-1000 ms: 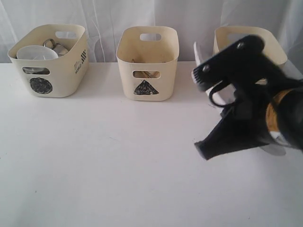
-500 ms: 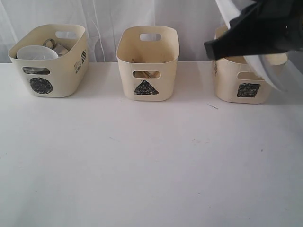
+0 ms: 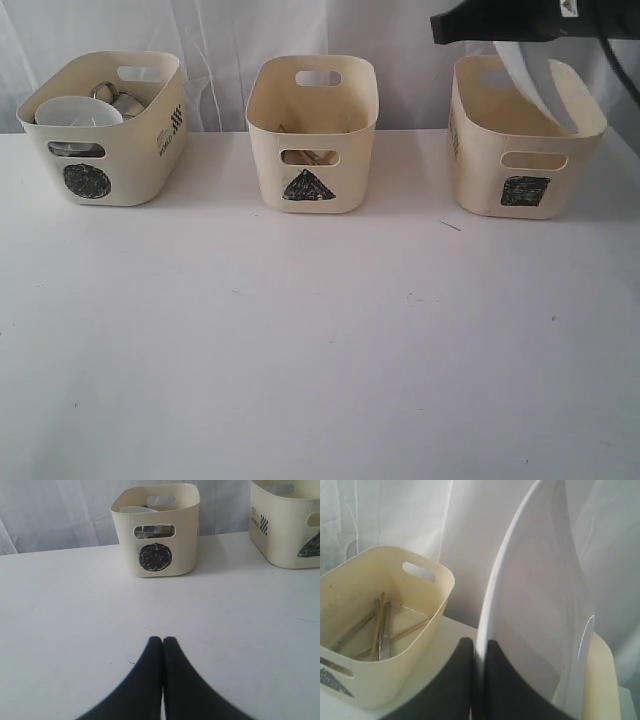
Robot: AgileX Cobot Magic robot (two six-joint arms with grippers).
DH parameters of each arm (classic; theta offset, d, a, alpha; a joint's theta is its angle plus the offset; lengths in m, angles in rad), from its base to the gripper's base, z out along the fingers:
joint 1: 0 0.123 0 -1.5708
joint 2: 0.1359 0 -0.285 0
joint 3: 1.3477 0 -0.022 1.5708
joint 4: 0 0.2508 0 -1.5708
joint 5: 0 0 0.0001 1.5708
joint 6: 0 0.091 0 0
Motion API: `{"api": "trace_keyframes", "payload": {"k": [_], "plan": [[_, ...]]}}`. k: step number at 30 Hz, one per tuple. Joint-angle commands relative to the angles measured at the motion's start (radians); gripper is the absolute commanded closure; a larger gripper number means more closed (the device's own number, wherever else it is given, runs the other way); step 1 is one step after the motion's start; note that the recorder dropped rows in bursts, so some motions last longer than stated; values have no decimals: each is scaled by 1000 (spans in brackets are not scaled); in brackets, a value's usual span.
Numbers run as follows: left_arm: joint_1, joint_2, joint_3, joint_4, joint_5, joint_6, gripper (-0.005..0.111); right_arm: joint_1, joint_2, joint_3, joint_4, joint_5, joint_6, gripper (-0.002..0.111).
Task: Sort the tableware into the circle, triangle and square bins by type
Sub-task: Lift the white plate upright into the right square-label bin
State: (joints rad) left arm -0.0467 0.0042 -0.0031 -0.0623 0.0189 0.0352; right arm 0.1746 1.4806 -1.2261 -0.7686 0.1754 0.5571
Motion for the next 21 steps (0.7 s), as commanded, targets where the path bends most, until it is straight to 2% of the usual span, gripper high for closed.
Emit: {"api": "trace_keyframes", "payload": {"k": [1,12,21], "plan": [[-6,-4,3,-12,-2,-1,107,-46,121,-106,-18,-90,-30,108],[-6,-4,3,-12,-2,-1,107,-96,310,-275,-14,-93,-83,108],[-6,-4,3,-12,-2,-1,107,-99,376,-296,5,-90,-83,108]]}}
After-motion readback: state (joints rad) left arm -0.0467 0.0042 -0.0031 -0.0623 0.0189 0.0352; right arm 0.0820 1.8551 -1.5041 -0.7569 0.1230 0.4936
